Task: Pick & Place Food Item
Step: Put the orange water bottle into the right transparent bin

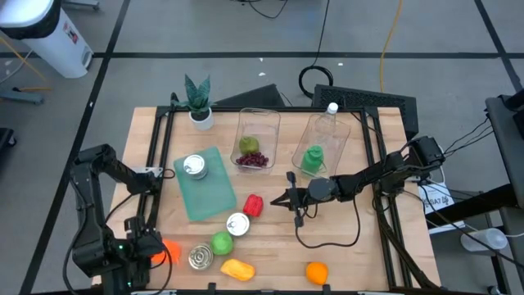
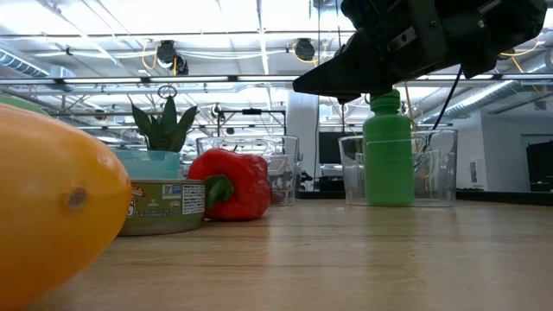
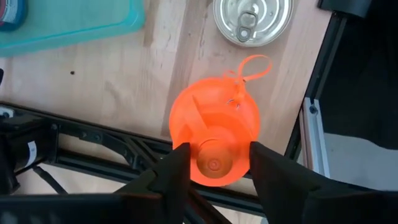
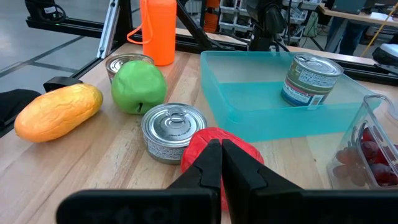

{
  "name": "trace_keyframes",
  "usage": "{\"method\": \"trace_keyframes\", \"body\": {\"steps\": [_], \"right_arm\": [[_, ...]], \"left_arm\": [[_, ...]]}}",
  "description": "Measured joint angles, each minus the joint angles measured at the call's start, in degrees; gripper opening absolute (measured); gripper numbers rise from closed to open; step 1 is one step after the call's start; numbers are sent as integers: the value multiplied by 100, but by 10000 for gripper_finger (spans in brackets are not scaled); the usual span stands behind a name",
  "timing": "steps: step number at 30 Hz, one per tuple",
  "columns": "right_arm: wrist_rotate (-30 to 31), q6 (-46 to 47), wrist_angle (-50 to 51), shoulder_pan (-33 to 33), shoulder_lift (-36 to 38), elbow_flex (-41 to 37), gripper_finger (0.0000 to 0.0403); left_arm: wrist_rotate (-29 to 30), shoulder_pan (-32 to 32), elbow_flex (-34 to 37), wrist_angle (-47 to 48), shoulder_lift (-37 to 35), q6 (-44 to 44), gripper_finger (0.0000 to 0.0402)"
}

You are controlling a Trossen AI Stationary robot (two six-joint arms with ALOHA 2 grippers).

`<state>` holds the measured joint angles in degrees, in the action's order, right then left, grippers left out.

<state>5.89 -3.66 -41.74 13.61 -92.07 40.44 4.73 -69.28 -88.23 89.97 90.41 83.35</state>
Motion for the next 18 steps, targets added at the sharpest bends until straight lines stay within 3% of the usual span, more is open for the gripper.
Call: {"method": "trace_keyframes", "body": {"steps": [9,18], "right_arm": [[0,0,0,0,0,0,4],[0,0,0,-1,0,0,4]], "left_arm": [[1,0,-2,20,-2,-376,65],[-27,176,-74,17,-25,-886,55]]}}
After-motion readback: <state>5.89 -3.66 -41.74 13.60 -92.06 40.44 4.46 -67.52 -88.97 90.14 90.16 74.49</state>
